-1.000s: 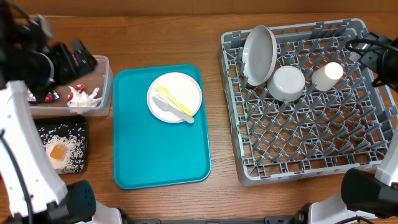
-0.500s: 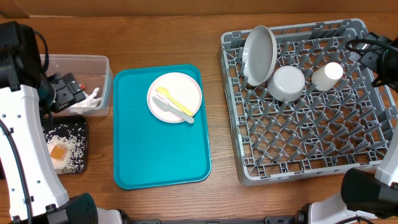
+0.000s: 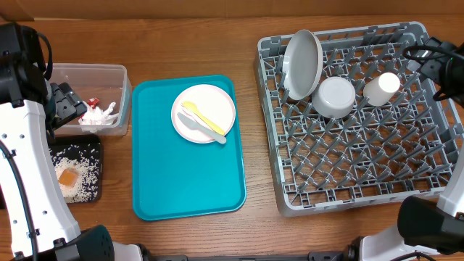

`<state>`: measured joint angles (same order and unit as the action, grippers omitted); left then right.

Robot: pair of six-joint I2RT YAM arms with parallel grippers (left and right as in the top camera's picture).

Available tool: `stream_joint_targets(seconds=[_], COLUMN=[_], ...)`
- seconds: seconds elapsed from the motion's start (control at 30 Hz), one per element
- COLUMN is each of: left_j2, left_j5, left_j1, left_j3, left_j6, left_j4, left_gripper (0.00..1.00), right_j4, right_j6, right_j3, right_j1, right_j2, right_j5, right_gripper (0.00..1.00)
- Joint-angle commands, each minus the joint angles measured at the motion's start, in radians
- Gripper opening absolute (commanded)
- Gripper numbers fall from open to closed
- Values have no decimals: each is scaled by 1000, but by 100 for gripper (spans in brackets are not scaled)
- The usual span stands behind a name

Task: Sort waste into correct bins and load items into the dishwasher rack
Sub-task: 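Push the wrappers down inside the bin with the left gripper, then withdraw, then reach the right gripper to the pink plate and grasp the grey knife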

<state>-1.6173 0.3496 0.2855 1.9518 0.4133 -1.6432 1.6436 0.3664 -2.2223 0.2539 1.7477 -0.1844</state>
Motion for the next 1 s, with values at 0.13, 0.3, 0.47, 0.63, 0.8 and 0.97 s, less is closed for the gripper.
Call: stream_joint_targets(seconds=[0.13, 0.3, 0.47, 0.63, 0.8, 0.97], left_j2=[9, 9, 7, 7, 7, 7], left_j5=[35, 32, -25, -81, -81, -81], left_j1=[24, 144, 298, 362, 362, 362], left_j3=[3, 3, 3, 3, 3, 3], left_j6=[21, 159, 171, 171, 171, 171], left_j4=[76, 77, 70, 70, 71, 71], left_gripper=[100, 100, 100, 100, 100, 100], right_j4=[-26, 21, 14, -36, -86, -117], right_j6=[4, -34, -218, -210, -144, -70], right_j3=[-2, -2, -2, -2, -2, -2], right_j1=[2, -6, -113, -298, -512, -692], right_j2=[-3, -3, -6, -5, 11, 71], right_j5=[265, 542, 623, 591, 439, 282], right_gripper=[100, 100, 100, 100, 100, 100])
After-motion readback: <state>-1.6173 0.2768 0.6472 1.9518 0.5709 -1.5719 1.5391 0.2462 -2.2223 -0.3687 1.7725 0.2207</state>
